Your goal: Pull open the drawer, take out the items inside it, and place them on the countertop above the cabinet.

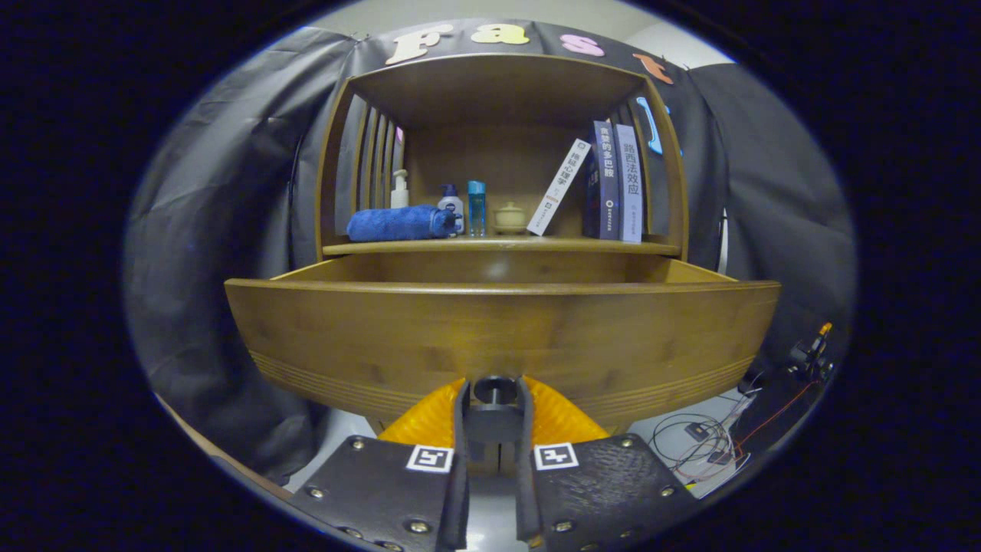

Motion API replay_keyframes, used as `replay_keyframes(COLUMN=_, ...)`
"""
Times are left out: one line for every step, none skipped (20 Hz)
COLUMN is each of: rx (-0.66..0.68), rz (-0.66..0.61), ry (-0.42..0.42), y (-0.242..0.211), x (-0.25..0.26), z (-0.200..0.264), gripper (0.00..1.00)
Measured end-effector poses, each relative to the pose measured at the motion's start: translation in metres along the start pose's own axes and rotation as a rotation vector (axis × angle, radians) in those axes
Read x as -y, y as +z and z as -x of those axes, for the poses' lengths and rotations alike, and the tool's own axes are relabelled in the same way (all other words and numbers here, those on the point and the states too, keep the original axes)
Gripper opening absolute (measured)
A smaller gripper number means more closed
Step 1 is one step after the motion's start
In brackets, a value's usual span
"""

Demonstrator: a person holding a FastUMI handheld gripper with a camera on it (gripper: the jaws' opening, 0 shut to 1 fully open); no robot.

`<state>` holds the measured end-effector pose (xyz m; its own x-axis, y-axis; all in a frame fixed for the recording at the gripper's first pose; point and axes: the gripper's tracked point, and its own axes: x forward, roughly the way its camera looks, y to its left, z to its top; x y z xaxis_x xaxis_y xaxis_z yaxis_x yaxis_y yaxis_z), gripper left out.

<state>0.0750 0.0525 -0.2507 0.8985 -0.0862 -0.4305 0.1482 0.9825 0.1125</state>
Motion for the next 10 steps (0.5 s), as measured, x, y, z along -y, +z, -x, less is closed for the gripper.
replay_keyframes(rx=-0.001, rz=0.004, ry=0.0, y=-0.0001, x=-0.0012, z=0.0008, gripper=0.24)
replay_keyframes(rx=-0.001, rz=0.005, ry=0.0, y=-0.0001, x=-0.0024, z=0.0037, gripper=0.24)
replay_keyframes(rx=0.001, rz=0.003, ry=0.002, y=0.0001, x=-0.0025, z=0.004, gripper=0.24)
replay_keyframes(rx=0.003, rz=0.002, ry=0.003, y=0.0004, x=-0.0029, z=0.0046, gripper=0.24)
replay_keyframes(rx=0.006, rz=0.001, ry=0.001, y=0.0011, x=-0.0023, z=0.0045, gripper=0.24)
replay_keyframes(rx=0.003, rz=-0.004, ry=0.001, y=0.0004, x=-0.0021, z=0.005, gripper=0.24)
replay_keyframes(rx=0.004, rz=-0.003, ry=0.002, y=-0.0004, x=-0.0025, z=0.0051, gripper=0.24)
replay_keyframes(rx=0.009, rz=0.002, ry=0.004, y=0.0002, x=-0.0028, z=0.0071, gripper=0.24)
replay_keyframes(rx=0.008, rz=0.01, ry=0.003, y=-0.0007, x=-0.0027, z=0.0087, gripper=0.24)
replay_keyframes(rx=0.01, rz=0.012, ry=0.003, y=-0.0002, x=-0.0021, z=0.0098, gripper=0.24)
